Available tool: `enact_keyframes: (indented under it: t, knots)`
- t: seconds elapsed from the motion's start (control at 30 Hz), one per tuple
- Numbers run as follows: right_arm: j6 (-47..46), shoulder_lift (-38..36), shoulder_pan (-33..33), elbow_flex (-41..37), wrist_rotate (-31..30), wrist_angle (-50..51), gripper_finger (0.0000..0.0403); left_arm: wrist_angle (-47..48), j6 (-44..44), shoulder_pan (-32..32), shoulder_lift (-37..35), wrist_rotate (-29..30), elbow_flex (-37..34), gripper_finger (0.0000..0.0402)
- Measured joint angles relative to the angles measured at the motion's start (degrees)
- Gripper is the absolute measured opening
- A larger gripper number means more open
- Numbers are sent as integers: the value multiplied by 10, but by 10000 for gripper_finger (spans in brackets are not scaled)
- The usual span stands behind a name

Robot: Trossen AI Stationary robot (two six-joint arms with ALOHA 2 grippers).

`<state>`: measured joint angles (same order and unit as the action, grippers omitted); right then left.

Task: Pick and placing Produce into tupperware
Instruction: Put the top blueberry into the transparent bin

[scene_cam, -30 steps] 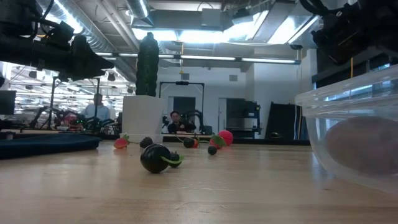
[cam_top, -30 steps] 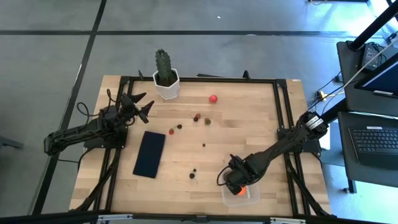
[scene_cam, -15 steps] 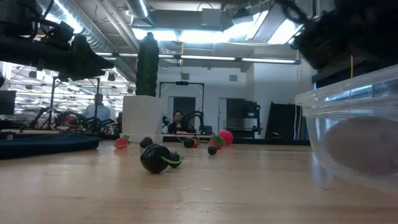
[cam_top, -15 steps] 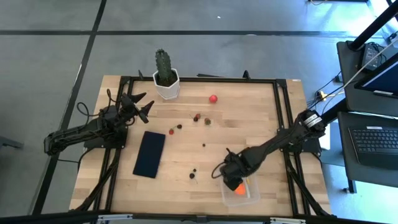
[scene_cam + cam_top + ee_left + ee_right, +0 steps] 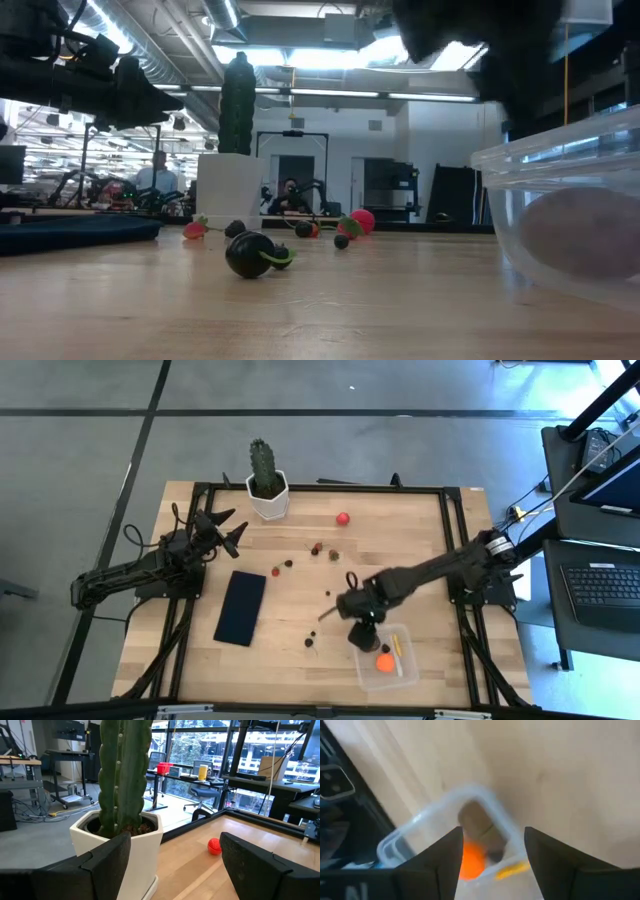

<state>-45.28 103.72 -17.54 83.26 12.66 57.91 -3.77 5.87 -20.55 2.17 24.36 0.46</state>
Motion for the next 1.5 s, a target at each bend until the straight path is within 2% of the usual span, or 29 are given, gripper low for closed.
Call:
enact_keyframes:
  t: [0.1,0.23,0.4,0.53,0.8,1.1,1.23,1.5]
  knots:
    - [80,0,38,23,-35,1,212,0,0,0,0,0,0,298]
    - [155,-1,78,38,-119,-13,212,0,0,0,0,0,0,298]
    - [339,0,103,37,-133,-62,212,0,0,0,0,0,0,298]
    - [424,0,106,9,-131,-173,212,0,0,0,0,0,0,298]
    - [441,0,106,-101,-141,-380,212,0,0,0,0,0,0,298]
    - [461,0,114,-275,-144,-682,212,0,0,0,0,0,0,298]
    - [471,0,131,-323,-146,-739,212,0,0,0,0,0,0,298]
    - [442,0,148,-373,-146,-764,212,0,0,0,0,0,0,298]
